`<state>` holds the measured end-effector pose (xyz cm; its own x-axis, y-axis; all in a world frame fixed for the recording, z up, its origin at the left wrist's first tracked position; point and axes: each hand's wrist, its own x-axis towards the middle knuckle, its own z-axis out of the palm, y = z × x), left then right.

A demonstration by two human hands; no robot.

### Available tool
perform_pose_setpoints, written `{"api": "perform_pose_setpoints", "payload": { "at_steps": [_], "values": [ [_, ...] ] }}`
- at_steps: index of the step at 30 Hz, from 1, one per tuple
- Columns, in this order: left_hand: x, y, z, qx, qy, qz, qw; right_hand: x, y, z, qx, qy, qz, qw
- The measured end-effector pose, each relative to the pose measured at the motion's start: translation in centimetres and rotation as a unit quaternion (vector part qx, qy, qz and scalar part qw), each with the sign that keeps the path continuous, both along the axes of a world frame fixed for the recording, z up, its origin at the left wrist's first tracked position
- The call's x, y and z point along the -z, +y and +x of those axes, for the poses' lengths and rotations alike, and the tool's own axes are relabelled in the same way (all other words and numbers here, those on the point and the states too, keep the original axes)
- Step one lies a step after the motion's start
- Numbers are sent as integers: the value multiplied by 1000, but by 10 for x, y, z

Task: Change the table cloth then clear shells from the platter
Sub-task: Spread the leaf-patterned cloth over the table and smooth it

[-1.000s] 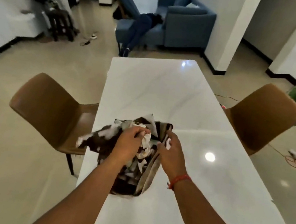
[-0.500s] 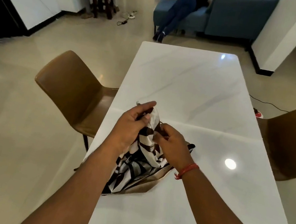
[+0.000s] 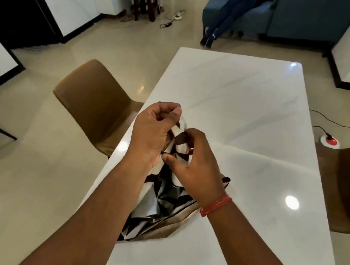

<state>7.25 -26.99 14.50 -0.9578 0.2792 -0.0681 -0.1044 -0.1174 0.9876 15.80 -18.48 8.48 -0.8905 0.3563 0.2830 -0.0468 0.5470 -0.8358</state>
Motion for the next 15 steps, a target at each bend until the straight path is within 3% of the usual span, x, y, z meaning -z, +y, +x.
{"api": "perform_pose_setpoints", "payload": {
  "at_steps": [3,5,7,10,12,15],
  "values": [
    [-16,2,-4,81,35,37,995,-3,-1,-6,61,20,-11,998],
    [-19,0,-11,126,160,-66,977,-11,5,-12,96,46,-21,994],
    [-14,-3,-24,166,267,-196,929,-21,10,-14,117,58,-71,989],
    [3,-13,-44,251,233,-275,899,-32,12,-18,132,50,-174,975],
    [13,-20,-47,315,192,-296,881,-36,15,-19,138,38,-173,975],
    [22,-25,-47,356,205,-334,848,-42,22,-23,151,38,-143,977]
  ]
}}
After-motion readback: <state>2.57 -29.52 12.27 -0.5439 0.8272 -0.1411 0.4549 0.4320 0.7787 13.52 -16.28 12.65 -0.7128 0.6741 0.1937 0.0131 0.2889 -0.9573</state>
